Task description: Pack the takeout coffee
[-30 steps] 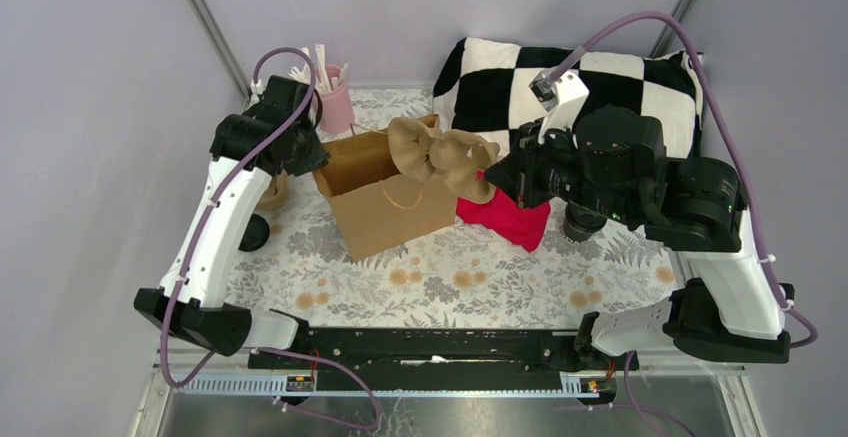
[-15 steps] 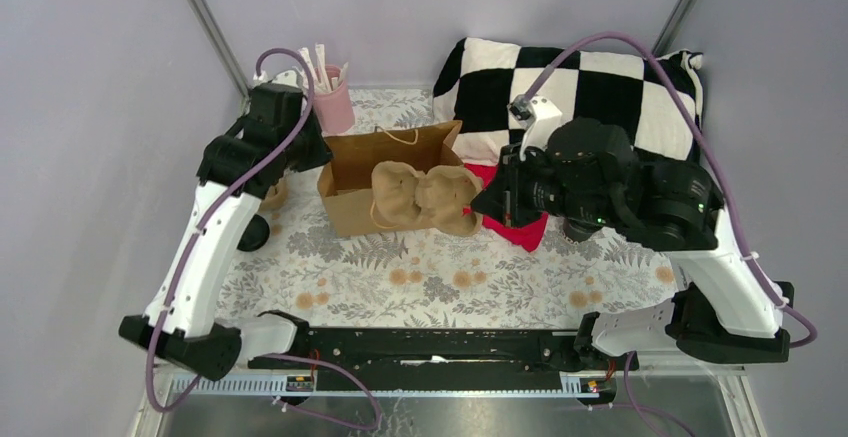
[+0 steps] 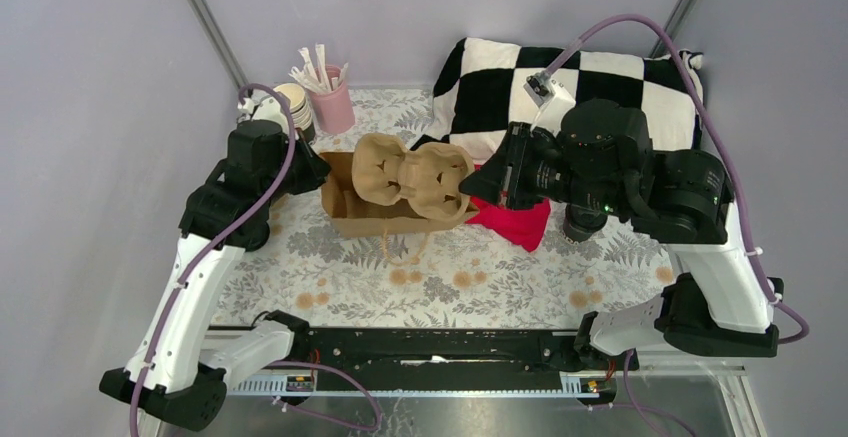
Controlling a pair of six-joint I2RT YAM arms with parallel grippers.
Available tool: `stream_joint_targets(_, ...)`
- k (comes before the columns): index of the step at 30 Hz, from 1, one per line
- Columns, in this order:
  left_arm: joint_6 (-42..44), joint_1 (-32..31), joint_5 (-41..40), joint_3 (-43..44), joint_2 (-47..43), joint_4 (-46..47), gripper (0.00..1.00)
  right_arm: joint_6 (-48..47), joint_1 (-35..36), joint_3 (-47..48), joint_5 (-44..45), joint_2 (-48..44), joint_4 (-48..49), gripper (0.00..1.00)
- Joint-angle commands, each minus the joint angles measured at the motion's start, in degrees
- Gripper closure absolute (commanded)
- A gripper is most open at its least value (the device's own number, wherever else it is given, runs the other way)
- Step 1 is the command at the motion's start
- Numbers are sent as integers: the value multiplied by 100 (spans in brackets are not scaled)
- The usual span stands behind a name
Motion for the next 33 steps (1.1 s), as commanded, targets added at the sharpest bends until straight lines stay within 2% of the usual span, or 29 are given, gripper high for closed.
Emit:
stream_joint_targets(1,-25,-25,120,-165,-171,525,100,234,-39,37,-118,158,97,100)
stream_joint_targets(5,-96,-27,108,-155,-203,521,100,-150,-42,-467,-389,137,363,100)
stream_joint_targets(9,-263,-26,80,-189,-226,516,100,-1070,-40,-921,-726,-27,726,100)
stream_joint_targets(11,-312,-28,129,-221,-237,503,100,-1315,-42,-1032,-558,-91,668,100)
stream_joint_targets(15,-272,-31,161,-263,-278,495,100,-1098,-38,-246,559,334,-486,100)
stream_joint_targets(18,-268,-34,160,-266,-305,465,100,-985,-42,411,986,672,-1002,100)
stream_joint_targets(23,-283,-31,153,-279,-279,466,100,-747,-42,230,739,472,-807,100)
stream_joint_targets(30,-130,-35,169,-221,-161,459,100,-1172,-43,153,635,313,-824,100)
stream_joint_targets(33,-127,-35,153,-243,-160,468,100,-827,-72,129,439,156,-606,100)
